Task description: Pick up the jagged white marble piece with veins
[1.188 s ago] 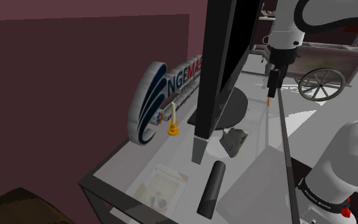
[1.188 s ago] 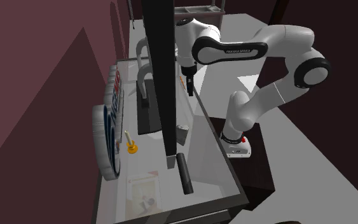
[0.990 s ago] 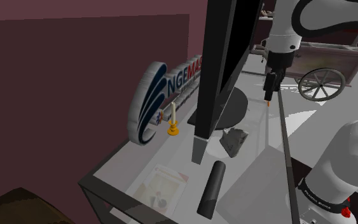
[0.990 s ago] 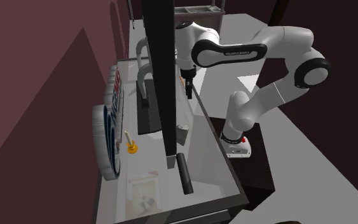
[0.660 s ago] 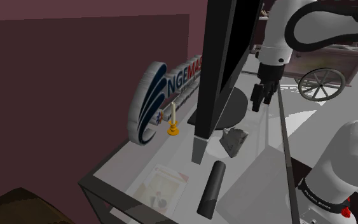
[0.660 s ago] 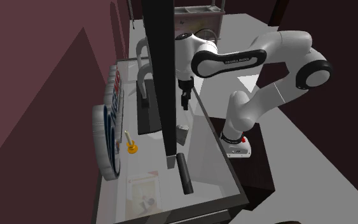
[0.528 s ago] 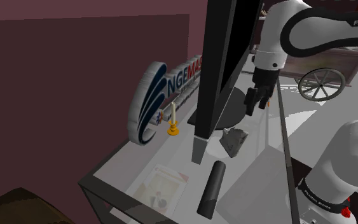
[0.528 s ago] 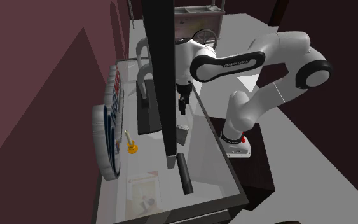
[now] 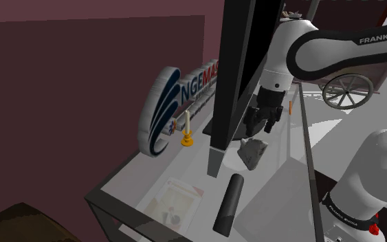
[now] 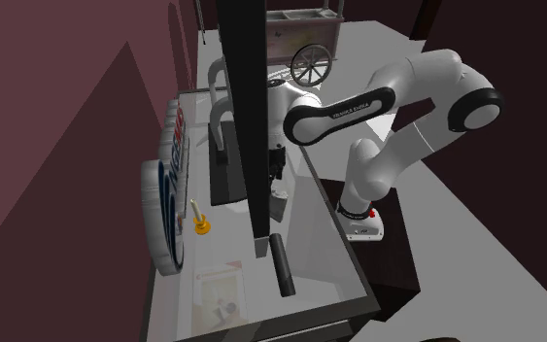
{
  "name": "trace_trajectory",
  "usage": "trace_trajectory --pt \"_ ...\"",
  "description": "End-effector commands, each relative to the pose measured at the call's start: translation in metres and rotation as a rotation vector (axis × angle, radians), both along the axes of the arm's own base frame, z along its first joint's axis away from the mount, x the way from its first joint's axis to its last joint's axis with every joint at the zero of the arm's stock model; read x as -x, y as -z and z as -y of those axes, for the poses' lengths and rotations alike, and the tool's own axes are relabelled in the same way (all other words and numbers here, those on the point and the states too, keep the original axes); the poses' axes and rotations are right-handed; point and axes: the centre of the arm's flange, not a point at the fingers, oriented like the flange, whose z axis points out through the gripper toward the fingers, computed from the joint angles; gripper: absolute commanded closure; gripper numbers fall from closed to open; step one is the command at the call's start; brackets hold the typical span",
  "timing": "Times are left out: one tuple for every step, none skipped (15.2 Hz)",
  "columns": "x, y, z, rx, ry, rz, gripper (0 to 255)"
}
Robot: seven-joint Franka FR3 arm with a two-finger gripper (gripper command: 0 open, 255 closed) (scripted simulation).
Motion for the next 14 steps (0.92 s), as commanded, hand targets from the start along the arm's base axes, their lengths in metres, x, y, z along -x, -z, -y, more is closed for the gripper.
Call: trace_trajectory --pt "-0.006 0.012 -0.008 -0.021 0.016 0.025 0" --pt "-0.006 0.017 -0.008 -0.021 0.016 0.025 0" --pt "-0.006 0.022 -0.008 -0.021 0.016 0.025 0" --pt "-0.006 0.027 -0.008 -0.021 0.016 0.025 0" --pt "-0.006 0.033 -0.008 -0.021 0.016 0.025 0" --pt "-0.006 0.041 -0.008 -0.021 0.016 0.025 0" --pt "-0.006 0.041 -0.008 -0.021 0.016 0.025 0" --pt "-0.006 0.041 -0.008 -0.021 0.016 0.025 0" --pt "-0.005 0.044 -0.006 -0.021 0.016 0.026 255" --pt "-0.007 0.041 -0.006 -0.021 0.016 0.025 255" --pt "-0.004 0.039 -0.008 -0.021 0.016 0.025 255" --pt "-0.003 0.039 -0.007 -0.021 0.016 0.025 255" --pt "-0.002 0.039 -0.008 -0.021 0.016 0.025 255" --pt "-0.002 0.038 -0.007 -0.021 0.017 0.025 255"
